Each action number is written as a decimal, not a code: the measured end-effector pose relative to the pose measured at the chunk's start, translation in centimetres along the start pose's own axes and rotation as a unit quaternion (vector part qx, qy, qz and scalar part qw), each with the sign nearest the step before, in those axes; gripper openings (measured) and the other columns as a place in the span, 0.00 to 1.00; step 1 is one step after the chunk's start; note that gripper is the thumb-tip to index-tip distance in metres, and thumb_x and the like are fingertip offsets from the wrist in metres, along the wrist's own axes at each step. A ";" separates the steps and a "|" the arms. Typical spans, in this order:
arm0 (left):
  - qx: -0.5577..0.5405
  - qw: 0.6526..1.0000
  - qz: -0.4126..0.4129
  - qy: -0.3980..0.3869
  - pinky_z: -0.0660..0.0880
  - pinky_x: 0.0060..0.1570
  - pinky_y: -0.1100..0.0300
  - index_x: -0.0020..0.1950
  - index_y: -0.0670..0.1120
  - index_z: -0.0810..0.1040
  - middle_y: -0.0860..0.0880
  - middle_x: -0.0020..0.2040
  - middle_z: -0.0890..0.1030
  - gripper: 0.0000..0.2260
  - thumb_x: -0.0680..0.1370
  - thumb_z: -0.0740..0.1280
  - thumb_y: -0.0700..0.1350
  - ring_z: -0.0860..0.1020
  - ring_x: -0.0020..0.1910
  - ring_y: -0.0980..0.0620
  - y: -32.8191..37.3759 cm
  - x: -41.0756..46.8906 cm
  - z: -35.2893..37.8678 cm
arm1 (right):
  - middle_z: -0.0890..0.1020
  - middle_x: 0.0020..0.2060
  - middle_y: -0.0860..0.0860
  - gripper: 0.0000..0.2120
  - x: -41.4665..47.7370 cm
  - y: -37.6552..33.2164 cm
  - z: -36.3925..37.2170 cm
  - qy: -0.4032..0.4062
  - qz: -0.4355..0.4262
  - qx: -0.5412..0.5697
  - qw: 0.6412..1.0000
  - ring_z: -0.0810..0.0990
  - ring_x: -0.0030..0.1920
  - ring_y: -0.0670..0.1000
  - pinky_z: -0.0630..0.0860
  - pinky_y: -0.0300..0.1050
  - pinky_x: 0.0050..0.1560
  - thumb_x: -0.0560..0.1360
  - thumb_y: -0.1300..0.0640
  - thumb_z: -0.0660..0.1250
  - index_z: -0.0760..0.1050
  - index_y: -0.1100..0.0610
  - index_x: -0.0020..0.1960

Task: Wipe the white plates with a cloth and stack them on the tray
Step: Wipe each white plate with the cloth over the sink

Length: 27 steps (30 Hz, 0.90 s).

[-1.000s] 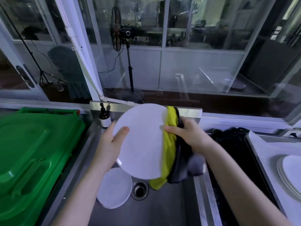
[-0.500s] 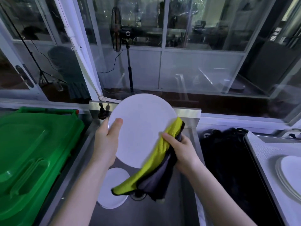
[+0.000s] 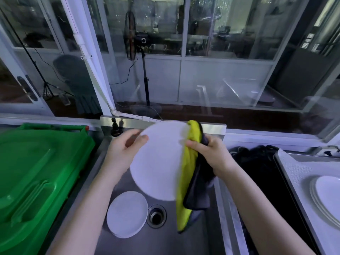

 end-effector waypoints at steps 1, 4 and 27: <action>-0.052 0.997 -0.031 0.038 0.75 0.46 0.58 0.47 0.62 0.83 0.56 0.44 0.86 0.12 0.66 0.70 0.63 0.82 0.44 0.59 -0.8 -0.6 0.2 | 0.87 0.44 0.54 0.10 -0.2 0.9 -0.3 0.064 0.019 0.073 0.995 0.84 0.44 0.51 0.81 0.47 0.49 0.70 0.56 0.76 0.83 0.61 0.47; -0.175 0.978 -0.106 0.040 0.74 0.56 0.54 0.57 0.64 0.80 0.62 0.55 0.84 0.21 0.65 0.71 0.64 0.81 0.57 0.59 -2.8 -2.6 3.0 | 0.87 0.47 0.54 0.08 -1.6 3.7 0.9 0.182 0.076 0.231 0.953 0.86 0.47 0.52 0.81 0.43 0.44 0.73 0.60 0.74 0.82 0.60 0.51; -0.074 0.996 0.009 0.058 0.77 0.42 0.62 0.47 0.60 0.82 0.58 0.43 0.85 0.05 0.76 0.66 0.51 0.81 0.40 0.61 -0.9 -1.8 0.9 | 0.86 0.47 0.57 0.18 -2.0 2.6 0.8 0.005 0.055 0.126 0.991 0.85 0.46 0.54 0.81 0.46 0.46 0.60 0.49 0.79 0.85 0.57 0.47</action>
Point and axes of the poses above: each hand's wrist, its own x-axis towards the middle knuckle, its own z-axis out of the palm, y = z × x, the point moved 3 cm from there along x, towards the middle knuckle
